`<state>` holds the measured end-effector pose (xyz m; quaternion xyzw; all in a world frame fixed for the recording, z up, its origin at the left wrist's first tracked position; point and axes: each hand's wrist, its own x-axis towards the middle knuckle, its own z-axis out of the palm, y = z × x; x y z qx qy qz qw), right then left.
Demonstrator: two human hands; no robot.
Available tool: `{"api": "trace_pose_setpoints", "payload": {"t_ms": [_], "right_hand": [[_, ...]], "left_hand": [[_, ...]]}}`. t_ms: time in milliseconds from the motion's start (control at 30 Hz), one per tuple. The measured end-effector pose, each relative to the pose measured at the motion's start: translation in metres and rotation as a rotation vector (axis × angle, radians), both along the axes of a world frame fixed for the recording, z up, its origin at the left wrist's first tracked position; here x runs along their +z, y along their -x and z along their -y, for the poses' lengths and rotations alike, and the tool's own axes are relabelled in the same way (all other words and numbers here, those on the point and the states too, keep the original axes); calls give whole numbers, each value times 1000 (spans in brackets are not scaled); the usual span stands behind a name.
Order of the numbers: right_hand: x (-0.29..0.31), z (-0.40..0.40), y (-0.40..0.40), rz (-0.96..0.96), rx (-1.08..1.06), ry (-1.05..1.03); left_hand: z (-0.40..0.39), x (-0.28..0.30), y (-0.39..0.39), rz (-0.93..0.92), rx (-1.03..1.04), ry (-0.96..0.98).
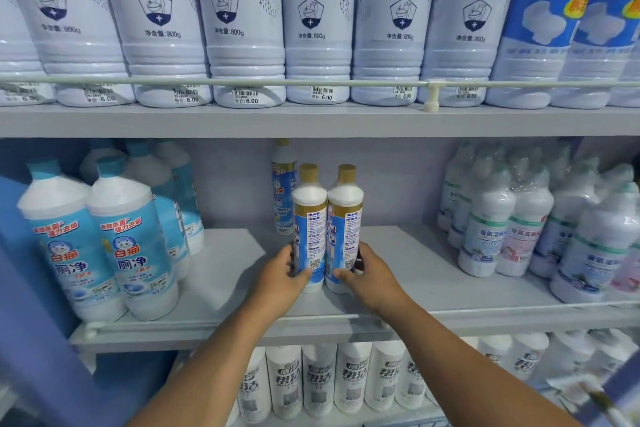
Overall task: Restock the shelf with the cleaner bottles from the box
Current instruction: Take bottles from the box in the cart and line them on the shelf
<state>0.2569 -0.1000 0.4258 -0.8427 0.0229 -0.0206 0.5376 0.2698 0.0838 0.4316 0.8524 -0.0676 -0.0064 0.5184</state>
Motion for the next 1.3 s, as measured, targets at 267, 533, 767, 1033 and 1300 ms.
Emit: {"api": "trace_pose_setpoints", "payload": {"t_ms": [267,533,767,1033,1300], "right_hand": [[-3,-1,-29,71,-39,60],[-15,3,-79,98,-63,10],[-23,9,-118,137,-87,-10],[-32,12,-147,193,-73,-18],[-46,5,-153,303,-95,-111]], "left_hand": [[6,-3,-28,2,27,-24],[24,-9,-67,95,170,-143],[38,-19,-103,144,253,-181],[50,-45,-127,259,323,-192],[56,-51,-136,350,395,-112]]}}
